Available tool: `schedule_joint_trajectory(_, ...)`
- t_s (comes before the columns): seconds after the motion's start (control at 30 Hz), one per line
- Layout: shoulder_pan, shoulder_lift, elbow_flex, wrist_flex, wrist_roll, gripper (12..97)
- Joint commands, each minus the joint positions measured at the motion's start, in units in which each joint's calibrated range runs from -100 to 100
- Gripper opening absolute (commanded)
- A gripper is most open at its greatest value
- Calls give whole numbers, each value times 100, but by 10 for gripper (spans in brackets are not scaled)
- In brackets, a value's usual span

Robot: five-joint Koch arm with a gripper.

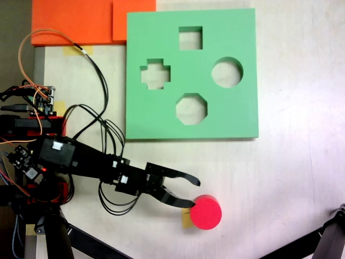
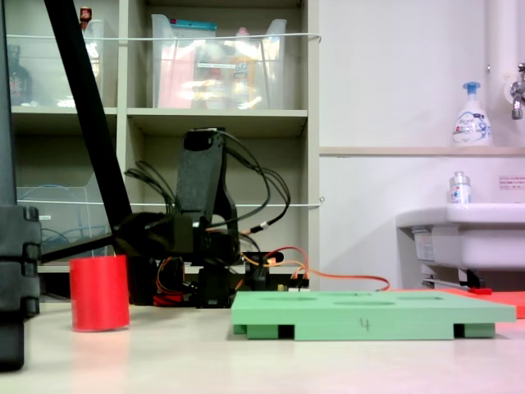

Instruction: Put the cylinder block into the corresponding hole

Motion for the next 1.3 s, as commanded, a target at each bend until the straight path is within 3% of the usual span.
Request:
schedule_joint_trajectory(0.0,73,-688,170,-381,39,246)
schedule_joint_trajectory(0.1,117,-855,-29,-304,44,297)
schedule_joint_trajectory(0.23,147,-981,-219,-265,39,577)
schedule_joint_trajectory(0.47,107,-785,-986,255,34,697)
schedule_joint_trajectory(0.67,-15,1100,-747,1324,39,707)
schedule_joint_trajectory(1.27,-190,4438,2234,1170,142,705)
